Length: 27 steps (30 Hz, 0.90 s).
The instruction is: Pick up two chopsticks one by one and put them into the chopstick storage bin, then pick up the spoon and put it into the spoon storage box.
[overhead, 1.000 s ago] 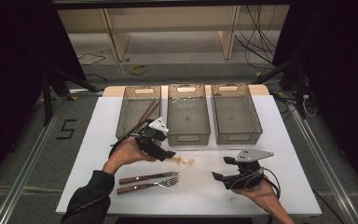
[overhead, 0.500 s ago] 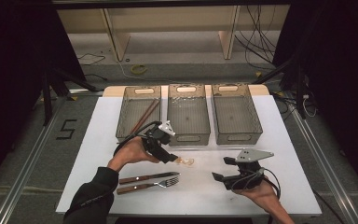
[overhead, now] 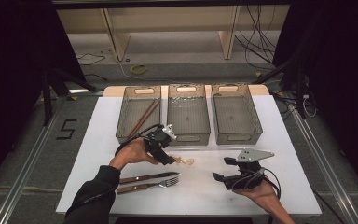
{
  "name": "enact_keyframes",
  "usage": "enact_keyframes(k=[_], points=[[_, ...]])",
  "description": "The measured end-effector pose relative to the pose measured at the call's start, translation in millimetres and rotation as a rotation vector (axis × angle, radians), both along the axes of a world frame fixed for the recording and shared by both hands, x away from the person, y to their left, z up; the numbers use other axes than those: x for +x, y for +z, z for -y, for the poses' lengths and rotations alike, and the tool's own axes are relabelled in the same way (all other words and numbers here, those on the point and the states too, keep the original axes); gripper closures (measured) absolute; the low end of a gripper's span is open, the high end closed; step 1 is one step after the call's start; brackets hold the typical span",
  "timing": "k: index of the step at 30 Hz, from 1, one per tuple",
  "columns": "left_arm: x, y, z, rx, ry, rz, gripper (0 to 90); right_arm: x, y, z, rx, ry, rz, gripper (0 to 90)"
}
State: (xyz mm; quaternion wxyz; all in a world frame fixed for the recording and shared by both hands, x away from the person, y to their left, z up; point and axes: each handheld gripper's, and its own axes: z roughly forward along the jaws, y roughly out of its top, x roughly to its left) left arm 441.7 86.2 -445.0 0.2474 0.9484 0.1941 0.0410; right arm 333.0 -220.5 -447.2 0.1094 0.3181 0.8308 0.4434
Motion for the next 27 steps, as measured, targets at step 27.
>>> enact_keyframes(k=[27], points=[[2.2,-26.6,9.1,0.102,-0.031,-0.011,43.5,-2.3,0.3,-0.7,-0.009,0.005,0.001,26.7]])
